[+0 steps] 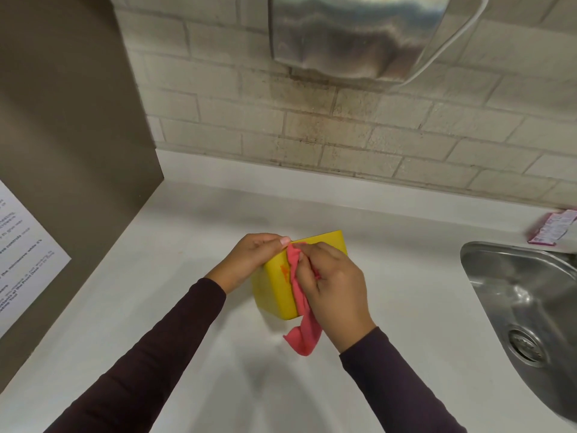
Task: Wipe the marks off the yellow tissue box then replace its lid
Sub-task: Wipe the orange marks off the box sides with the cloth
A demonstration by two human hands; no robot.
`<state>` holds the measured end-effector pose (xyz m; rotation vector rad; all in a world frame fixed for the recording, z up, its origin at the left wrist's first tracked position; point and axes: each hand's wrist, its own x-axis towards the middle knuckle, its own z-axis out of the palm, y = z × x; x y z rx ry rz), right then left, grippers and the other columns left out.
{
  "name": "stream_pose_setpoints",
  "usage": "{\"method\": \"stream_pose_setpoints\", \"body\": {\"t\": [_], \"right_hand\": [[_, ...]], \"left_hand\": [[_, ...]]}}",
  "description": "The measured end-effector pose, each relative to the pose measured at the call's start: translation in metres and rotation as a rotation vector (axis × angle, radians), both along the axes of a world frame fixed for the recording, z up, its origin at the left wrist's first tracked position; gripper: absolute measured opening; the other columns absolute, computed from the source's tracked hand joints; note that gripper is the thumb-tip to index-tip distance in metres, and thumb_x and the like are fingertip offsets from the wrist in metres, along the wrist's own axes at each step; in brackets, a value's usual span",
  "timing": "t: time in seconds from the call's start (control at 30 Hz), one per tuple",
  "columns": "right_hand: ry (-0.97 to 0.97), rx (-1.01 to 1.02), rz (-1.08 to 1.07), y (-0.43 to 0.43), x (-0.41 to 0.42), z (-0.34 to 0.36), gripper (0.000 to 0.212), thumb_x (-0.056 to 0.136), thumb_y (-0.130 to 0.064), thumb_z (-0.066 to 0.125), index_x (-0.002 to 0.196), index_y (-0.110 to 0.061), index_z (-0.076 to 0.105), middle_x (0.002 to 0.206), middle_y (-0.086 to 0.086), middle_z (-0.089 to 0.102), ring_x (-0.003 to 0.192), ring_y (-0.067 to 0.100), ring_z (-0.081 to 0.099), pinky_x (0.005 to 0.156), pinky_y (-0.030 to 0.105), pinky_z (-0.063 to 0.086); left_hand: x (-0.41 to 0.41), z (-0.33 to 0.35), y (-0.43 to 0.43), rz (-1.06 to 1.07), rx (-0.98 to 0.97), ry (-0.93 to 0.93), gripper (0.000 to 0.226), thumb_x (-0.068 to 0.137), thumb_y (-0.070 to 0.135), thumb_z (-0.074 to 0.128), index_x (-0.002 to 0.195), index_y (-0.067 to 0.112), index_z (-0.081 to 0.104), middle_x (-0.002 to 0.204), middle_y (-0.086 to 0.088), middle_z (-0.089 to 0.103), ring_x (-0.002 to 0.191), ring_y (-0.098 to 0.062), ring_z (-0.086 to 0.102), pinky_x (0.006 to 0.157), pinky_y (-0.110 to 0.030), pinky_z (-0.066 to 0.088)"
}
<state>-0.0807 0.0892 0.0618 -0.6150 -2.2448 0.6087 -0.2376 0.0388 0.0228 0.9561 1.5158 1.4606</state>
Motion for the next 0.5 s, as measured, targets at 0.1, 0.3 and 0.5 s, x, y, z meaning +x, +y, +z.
{"method": "stream_pose_setpoints", "body": {"t": [0.1, 0.3, 0.5], "right_hand": [[-0.035, 0.072, 0.076, -0.006, 0.003, -0.004, 0.025, 0.087, -0.02, 0.05, 0.095, -0.01, 0.072, 0.081, 0.002, 0.07, 0.076, 0.016, 0.06, 0.068, 0.019, 0.043], [-0.036, -0.01, -0.003, 0.011, 0.018, -0.005, 0.034, 0.088, -0.032, 0.042, 0.094, -0.017, 0.071, 0.085, -0.003, 0.07, 0.077, 0.012, 0.059, 0.067, 0.018, 0.043], [-0.014, 0.042, 0.047, 0.003, -0.001, 0.0, 0.03, 0.087, -0.028, 0.047, 0.096, -0.014, 0.072, 0.088, 0.0, 0.072, 0.082, 0.008, 0.058, 0.072, 0.011, 0.039]], "left_hand": [[-0.001, 0.001, -0.001, -0.033, 0.006, -0.002, 0.036, 0.076, 0.044, 0.059, 0.092, 0.015, 0.074, 0.091, -0.007, 0.07, 0.085, -0.013, 0.064, 0.082, -0.025, 0.049], [-0.001, 0.002, -0.002, -0.033, -0.024, 0.02, 0.038, 0.074, 0.046, 0.059, 0.096, 0.019, 0.073, 0.096, -0.009, 0.072, 0.087, -0.013, 0.065, 0.084, -0.029, 0.048], [0.001, 0.006, 0.0, -0.015, -0.019, 0.027, 0.051, 0.078, 0.039, 0.054, 0.097, -0.007, 0.065, 0.088, -0.015, 0.062, 0.085, -0.02, 0.056, 0.084, -0.033, 0.044]]}}
